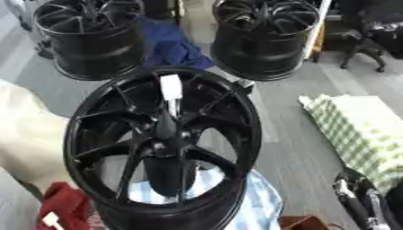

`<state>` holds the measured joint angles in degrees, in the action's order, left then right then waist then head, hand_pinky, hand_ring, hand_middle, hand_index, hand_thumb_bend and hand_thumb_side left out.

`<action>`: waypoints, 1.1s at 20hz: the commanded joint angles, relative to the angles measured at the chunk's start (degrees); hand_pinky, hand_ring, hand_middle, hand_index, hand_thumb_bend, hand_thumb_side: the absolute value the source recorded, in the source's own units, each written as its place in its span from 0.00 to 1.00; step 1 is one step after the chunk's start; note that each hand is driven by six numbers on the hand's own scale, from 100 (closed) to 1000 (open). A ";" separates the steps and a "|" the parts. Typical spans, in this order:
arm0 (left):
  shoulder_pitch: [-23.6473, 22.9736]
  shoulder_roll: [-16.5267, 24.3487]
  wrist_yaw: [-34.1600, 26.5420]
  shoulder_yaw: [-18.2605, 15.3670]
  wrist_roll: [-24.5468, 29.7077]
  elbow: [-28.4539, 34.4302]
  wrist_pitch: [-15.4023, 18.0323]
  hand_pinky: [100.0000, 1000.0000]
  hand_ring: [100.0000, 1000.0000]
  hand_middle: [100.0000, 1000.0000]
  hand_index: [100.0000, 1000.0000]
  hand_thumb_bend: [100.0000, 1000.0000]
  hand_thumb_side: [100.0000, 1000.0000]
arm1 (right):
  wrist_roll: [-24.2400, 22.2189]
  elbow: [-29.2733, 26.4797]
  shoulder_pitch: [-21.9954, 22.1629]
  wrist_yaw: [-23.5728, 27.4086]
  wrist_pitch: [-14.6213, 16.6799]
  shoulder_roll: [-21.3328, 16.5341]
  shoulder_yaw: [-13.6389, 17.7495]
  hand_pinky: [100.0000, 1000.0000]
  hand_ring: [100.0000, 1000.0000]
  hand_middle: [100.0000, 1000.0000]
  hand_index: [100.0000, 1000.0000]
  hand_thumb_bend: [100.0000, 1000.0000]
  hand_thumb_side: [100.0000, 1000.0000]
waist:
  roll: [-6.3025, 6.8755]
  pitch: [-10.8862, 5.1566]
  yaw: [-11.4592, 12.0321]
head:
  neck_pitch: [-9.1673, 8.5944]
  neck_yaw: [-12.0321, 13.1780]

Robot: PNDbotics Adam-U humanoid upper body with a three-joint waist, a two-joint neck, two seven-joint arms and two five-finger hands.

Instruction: Pull the pin out of the wheel hub.

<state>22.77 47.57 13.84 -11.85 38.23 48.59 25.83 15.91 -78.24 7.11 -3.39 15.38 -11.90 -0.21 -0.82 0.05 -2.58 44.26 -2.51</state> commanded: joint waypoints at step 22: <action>-17.33 -36.45 -10.75 -16.20 -12.52 39.68 -26.09 0.59 0.53 0.58 0.79 0.00 0.65 | -0.23 -1.51 -1.06 0.35 -0.11 -0.37 0.02 0.59 0.58 0.58 0.82 0.00 0.48 | -1.12 0.69 0.69 | -0.14 0.10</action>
<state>5.12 11.33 2.96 -27.76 26.45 85.95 1.55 15.79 -78.59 6.53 -3.36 15.27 -11.68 -0.24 -2.02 0.97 -1.87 44.26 -2.38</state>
